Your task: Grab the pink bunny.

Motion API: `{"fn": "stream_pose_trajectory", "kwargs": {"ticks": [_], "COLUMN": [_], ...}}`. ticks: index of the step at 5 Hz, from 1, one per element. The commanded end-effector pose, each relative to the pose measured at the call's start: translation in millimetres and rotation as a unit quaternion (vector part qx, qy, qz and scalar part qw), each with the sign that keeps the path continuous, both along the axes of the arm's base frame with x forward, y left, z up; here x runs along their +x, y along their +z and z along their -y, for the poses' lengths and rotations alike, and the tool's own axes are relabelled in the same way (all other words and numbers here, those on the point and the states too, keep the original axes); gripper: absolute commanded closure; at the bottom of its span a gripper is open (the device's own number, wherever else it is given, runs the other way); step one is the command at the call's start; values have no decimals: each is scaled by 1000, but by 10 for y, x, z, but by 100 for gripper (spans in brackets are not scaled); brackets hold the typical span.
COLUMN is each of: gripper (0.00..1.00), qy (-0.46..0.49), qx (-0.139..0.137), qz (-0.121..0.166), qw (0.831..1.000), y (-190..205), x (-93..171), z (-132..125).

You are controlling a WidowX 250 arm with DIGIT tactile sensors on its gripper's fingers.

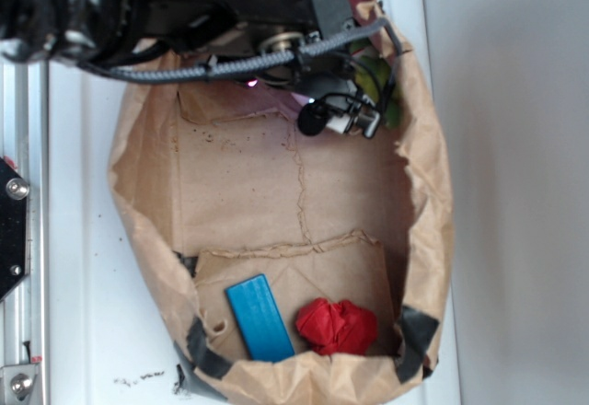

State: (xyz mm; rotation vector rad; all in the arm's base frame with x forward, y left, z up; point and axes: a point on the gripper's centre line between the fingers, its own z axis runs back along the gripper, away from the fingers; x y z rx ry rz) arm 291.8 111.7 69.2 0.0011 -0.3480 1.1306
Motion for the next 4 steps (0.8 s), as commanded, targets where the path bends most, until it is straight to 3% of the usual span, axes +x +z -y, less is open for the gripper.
{"fn": "stream_pose_trajectory", "kwargs": {"ticks": [1, 2, 3, 4], "gripper": [0, 0, 0, 0], "qy": [65, 76, 72, 64], "qx": [26, 7, 9, 31], "qz": [44, 55, 70, 72], "qw": [997, 996, 995, 995], "y": [125, 167, 104, -27], "x": [144, 182, 197, 232], "z": [-193, -211, -130, 22]}}
